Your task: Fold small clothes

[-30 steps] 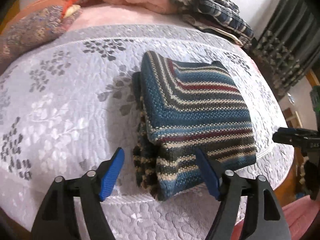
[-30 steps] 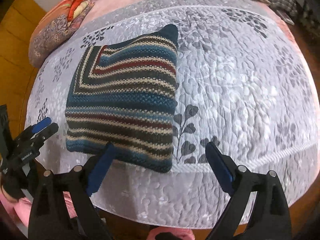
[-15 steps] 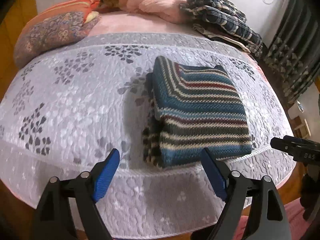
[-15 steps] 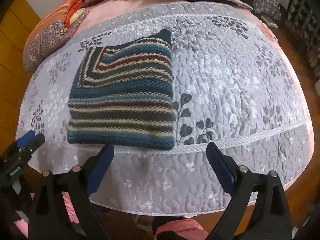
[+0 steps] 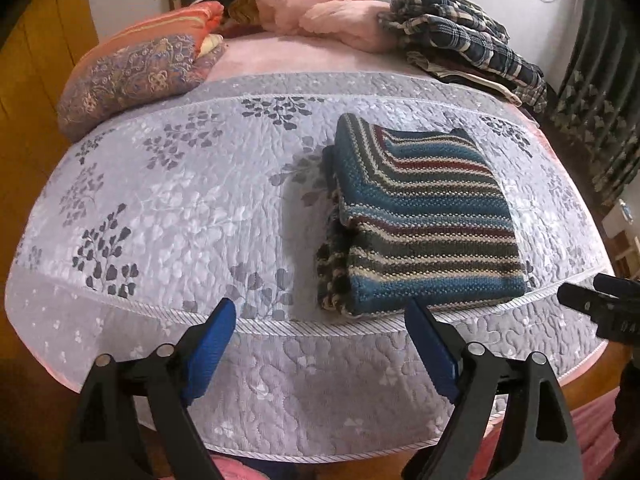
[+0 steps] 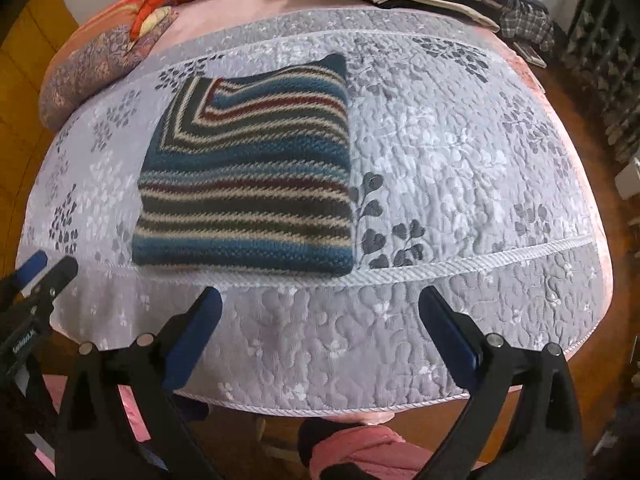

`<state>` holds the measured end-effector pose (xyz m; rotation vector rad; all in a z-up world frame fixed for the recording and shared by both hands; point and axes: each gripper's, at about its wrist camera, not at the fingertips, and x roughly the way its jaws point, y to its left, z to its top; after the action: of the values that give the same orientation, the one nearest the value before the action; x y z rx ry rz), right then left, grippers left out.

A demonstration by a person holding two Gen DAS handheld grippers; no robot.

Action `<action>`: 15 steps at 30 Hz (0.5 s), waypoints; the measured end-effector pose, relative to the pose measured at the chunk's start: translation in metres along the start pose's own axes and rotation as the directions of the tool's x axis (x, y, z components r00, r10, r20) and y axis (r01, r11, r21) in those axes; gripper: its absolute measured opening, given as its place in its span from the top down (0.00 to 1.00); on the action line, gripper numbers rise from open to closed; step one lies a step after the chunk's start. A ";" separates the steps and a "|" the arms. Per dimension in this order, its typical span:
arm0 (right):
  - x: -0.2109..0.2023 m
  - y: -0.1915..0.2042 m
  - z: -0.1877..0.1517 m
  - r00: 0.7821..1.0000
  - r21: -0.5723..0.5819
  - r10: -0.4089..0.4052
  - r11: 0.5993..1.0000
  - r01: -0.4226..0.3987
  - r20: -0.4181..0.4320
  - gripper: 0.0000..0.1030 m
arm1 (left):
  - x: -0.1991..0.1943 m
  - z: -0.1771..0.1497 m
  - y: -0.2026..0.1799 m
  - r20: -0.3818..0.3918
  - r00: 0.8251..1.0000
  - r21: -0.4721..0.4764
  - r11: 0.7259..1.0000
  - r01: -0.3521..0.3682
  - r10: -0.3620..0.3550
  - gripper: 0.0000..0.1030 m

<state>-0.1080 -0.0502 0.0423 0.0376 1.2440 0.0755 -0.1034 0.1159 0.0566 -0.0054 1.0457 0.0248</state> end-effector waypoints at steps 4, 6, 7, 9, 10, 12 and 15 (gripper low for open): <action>-0.002 0.009 -0.003 1.000 -0.028 0.001 1.000 0.000 0.010 0.05 | -0.002 0.000 -0.004 -0.002 1.000 0.003 1.000 -0.009 0.009 0.14; -0.003 0.011 -0.002 1.000 -0.034 -0.007 0.999 0.007 0.009 0.04 | -0.003 -0.001 -0.008 0.001 1.000 0.015 1.000 -0.025 0.025 0.12; -0.003 0.010 -0.001 1.000 -0.032 -0.004 0.999 0.004 0.008 0.04 | -0.003 -0.002 -0.010 -0.002 0.999 0.023 0.999 -0.033 0.033 0.12; -0.003 0.010 -0.001 1.000 -0.027 0.001 1.000 -0.001 0.009 0.04 | -0.002 -0.003 -0.011 -0.008 1.000 0.026 0.999 -0.028 0.029 0.12; -0.002 0.010 0.000 1.000 -0.025 0.001 1.000 -0.001 0.008 0.04 | -0.001 -0.003 -0.012 -0.011 1.000 0.025 0.999 -0.029 0.029 0.12; -0.001 0.009 0.000 1.000 -0.019 0.013 1.000 -0.013 0.002 0.04 | -0.001 -0.003 -0.012 -0.013 0.999 0.023 0.999 -0.033 0.033 0.12; 0.001 0.007 0.001 1.000 -0.012 0.027 1.000 -0.027 -0.007 0.04 | 0.002 -0.002 -0.014 -0.023 0.999 0.023 0.999 -0.034 0.035 0.12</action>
<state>-0.1071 -0.0428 0.0418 0.0442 1.2495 0.1068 -0.1042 0.1023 0.0537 0.0330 1.0693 0.0443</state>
